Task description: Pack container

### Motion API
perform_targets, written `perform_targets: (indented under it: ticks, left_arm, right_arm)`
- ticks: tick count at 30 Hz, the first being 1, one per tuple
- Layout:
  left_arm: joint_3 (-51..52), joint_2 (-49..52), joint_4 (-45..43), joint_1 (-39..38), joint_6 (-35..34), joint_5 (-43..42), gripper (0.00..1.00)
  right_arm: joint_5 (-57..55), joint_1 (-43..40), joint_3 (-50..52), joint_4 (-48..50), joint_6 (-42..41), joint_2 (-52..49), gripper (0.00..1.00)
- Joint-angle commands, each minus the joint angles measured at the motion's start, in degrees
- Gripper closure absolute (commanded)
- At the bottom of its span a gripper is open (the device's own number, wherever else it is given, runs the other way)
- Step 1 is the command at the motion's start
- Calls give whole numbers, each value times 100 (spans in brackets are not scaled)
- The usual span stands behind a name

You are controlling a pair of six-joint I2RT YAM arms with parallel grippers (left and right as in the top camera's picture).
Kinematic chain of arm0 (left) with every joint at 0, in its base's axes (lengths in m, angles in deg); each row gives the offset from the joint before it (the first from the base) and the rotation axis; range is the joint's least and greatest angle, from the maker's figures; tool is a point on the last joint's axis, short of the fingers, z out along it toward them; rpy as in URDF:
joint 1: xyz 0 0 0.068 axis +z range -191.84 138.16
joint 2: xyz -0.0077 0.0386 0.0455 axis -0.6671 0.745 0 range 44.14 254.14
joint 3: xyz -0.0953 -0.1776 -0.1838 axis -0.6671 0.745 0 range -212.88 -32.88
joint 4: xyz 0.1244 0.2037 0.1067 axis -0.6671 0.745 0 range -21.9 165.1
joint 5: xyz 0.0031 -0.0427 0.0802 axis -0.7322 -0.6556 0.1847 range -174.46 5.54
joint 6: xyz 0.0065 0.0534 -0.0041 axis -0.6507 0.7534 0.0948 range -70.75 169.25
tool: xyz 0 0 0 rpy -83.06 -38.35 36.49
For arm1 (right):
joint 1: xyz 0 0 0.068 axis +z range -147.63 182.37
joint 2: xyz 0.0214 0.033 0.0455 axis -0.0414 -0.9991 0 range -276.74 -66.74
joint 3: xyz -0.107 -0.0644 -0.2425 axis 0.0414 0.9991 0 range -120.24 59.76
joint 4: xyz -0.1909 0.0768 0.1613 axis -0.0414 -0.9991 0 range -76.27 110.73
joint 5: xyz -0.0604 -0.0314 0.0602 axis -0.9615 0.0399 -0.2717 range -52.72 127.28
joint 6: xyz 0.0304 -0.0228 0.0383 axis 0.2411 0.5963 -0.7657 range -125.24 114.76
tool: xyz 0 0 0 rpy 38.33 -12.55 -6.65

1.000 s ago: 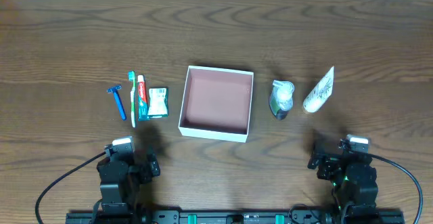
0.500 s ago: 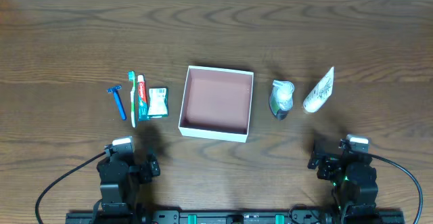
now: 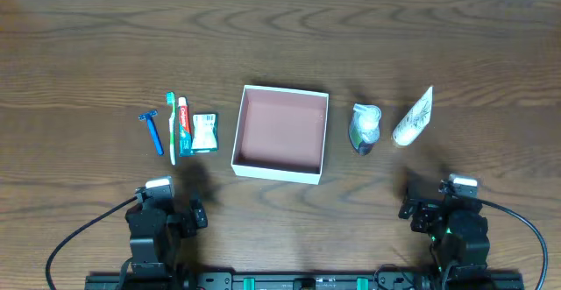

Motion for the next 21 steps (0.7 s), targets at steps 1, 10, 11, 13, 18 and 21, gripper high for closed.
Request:
perform_targets:
  ticks: [1, 10, 11, 13, 18, 21]
  left_arm:
    - [90, -42, -7, 28, -9, -59, 2]
    - [90, -42, -7, 28, -9, -59, 2]
    - [90, -42, -7, 28, -9, -59, 2]
    - [90, -42, -7, 28, -9, -59, 2]
    - [90, -42, -7, 28, -9, -59, 2]
    - [90, -42, -7, 28, -9, -59, 2]
  right_arm:
    - [2, 87, 15, -11, 20, 33, 1]
    - [577, 87, 17, 839, -503, 33, 1]
    - [723, 87, 17, 1029, -688, 33, 1]
    - [778, 87, 15, 1427, -955, 33, 1]
    - [1204, 87, -9, 2603, -1182, -37, 1]
    - [1340, 87, -203, 2968, -1185, -385, 1]
